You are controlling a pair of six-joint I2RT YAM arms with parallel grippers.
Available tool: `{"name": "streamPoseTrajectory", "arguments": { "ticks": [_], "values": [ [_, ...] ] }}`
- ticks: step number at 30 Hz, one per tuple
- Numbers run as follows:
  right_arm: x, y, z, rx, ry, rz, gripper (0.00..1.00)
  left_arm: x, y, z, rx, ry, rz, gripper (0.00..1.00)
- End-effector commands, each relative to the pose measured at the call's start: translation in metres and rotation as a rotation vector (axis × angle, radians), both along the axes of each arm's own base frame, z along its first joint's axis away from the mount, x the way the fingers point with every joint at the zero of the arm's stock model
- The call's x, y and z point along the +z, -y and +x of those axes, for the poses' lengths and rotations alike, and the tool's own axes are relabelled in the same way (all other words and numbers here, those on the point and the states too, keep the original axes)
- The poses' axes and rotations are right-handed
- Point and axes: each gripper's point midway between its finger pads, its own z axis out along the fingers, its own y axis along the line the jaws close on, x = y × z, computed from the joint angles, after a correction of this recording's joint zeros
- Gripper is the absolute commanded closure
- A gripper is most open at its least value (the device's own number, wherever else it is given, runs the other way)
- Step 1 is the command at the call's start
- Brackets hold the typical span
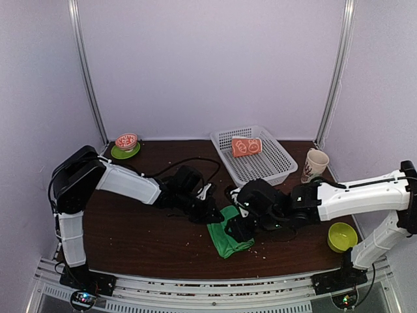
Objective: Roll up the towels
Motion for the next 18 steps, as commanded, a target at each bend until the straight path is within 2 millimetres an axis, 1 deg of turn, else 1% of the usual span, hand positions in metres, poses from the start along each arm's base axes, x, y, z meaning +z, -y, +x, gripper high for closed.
{"name": "streamPoseTrajectory", "arguments": {
  "ticks": [1,3,7,10,13,18],
  "values": [
    [-0.002,0.024,0.019,-0.137,-0.07,0.122,0.44,-0.032,-0.014,0.003,0.007,0.003,0.114,0.96],
    [-0.01,0.031,0.025,-0.172,-0.113,0.155,0.43,-0.035,-0.015,0.002,0.006,0.001,0.118,0.96],
    [-0.026,0.034,0.031,-0.204,-0.16,0.189,0.43,-0.042,-0.021,-0.002,0.007,-0.006,0.133,0.97],
    [-0.033,0.028,0.031,-0.197,-0.191,0.22,0.42,-0.046,-0.026,-0.007,0.008,-0.013,0.141,0.97],
    [-0.043,0.023,0.03,-0.184,-0.213,0.21,0.42,-0.051,-0.031,-0.012,0.006,-0.025,0.145,0.97],
    [-0.06,0.017,0.027,-0.152,-0.248,0.175,0.44,-0.051,-0.034,-0.015,0.005,-0.028,0.143,0.98]
  ]
}}
